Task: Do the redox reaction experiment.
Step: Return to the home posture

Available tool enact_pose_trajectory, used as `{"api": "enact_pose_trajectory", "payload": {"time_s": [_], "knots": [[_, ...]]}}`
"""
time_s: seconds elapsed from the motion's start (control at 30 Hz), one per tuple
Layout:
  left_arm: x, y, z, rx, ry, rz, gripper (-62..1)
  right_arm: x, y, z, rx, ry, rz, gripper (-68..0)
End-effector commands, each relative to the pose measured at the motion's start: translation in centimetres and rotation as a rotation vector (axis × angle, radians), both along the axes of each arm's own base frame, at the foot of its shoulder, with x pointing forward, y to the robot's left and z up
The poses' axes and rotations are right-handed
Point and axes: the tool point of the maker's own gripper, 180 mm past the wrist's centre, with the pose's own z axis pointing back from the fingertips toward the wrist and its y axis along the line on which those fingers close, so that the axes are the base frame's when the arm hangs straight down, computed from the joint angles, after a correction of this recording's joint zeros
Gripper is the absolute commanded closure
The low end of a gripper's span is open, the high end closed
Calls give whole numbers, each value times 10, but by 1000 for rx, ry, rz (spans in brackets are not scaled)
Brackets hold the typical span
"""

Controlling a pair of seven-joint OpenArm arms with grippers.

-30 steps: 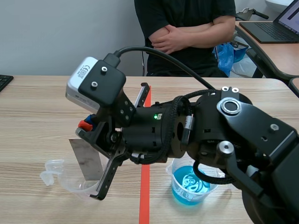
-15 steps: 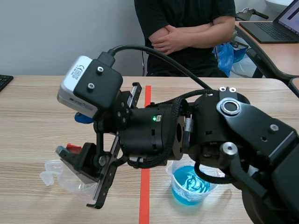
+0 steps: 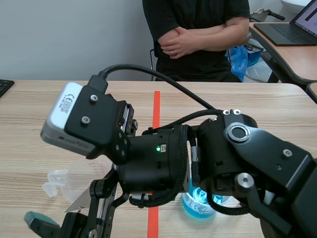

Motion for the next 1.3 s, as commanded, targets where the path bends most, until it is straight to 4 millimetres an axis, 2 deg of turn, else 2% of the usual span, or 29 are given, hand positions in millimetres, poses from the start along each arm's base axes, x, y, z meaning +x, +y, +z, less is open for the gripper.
{"api": "enact_pose_trajectory", "payload": {"time_s": [0.0, 0.07, 0.23, 0.4, 0.6, 0.8, 1.03, 1.1, 1.13, 1.2, 1.27], "knots": [[0, 0, 5, -8, -18, 1, -45, 4, -1, 20, 67, -6, -2, -679], [0, 0, 5, -8, -17, 2, -45, 8, -5, 29, 91, -8, -25, -679], [0, 0, 4, -7, -13, 3, -45, 39, -27, 37, 99, -39, -165, -679], [0, 0, 4, -6, -12, 3, -45, 69, -64, 48, 134, -28, -318, -679], [0, 0, 4, -4, -10, -2, -44, 94, -113, 59, 124, -55, -495, -679], [3, -6, 4, 6, -9, -48, -44, 101, -164, 69, 113, -78, -656, -679], [6, -35, -1, -50, 10, -166, -57, 96, -211, 65, 61, -59, -797, -679], [8, -46, -2, -79, 6, -200, -119, 93, -221, 65, 42, -65, -826, -679], [9, -51, -2, -95, 0, -212, -170, 91, -226, 65, 32, -67, -839, -679], [12, -60, 0, -123, -18, -234, -310, 88, -234, 64, 13, -70, -862, -679], [15, -67, 4, -146, -38, -251, -492, 85, -241, 64, -2, -68, -882, -679]]}}
